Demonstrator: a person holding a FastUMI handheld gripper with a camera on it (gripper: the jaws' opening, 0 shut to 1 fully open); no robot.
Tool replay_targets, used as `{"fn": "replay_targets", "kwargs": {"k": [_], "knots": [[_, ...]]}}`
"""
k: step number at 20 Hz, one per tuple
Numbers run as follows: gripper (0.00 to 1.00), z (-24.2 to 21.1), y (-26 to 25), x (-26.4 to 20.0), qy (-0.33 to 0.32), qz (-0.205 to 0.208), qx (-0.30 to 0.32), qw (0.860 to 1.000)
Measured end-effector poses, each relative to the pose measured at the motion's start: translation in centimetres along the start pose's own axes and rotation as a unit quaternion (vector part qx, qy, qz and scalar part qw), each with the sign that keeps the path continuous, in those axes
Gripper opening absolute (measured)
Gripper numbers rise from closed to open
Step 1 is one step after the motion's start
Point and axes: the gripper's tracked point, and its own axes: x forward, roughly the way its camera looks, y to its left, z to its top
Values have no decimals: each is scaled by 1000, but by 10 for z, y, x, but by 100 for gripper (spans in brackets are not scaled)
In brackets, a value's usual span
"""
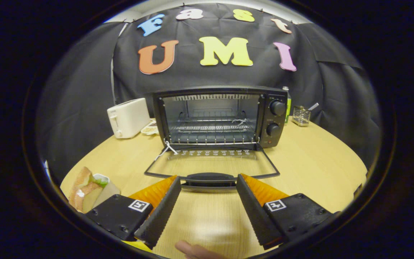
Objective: Open the toaster oven, put the food inside, and close the toaster oven door.
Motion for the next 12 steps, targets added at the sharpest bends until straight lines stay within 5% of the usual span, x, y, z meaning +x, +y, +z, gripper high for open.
{"fn": "replay_targets", "kwargs": {"k": [7,12], "knots": [[100,24,67,-51,27,116,-35,992],[100,13,121,-75,128,212,-30,968]]}}
